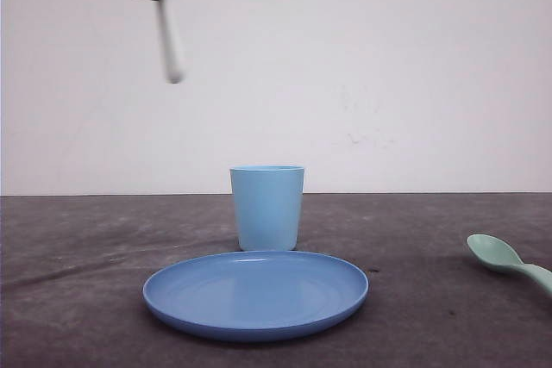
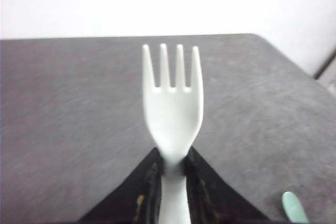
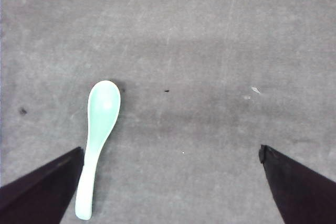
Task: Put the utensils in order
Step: 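Lift the white fork with the left gripper and carry it over the cup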
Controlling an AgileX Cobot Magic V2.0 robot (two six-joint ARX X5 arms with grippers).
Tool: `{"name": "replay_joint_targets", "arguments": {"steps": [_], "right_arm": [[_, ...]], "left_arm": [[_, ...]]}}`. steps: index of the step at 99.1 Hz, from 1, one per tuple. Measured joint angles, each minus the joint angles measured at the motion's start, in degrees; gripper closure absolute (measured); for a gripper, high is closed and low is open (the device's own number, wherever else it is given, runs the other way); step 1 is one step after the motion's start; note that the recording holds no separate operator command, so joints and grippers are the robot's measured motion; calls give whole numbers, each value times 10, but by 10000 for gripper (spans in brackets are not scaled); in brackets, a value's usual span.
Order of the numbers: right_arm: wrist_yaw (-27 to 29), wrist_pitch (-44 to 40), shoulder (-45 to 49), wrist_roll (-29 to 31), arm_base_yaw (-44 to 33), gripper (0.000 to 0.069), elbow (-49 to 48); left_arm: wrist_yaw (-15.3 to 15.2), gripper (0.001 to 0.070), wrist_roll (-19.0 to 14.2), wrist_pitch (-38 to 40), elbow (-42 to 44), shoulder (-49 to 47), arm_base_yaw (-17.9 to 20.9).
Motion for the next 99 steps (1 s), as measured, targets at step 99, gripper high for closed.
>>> {"name": "replay_joint_targets", "arguments": {"steps": [99], "right_arm": [[0, 25, 0, 1, 0, 11, 0]], "left_arm": [[0, 647, 107, 249, 0, 325, -72]]}}
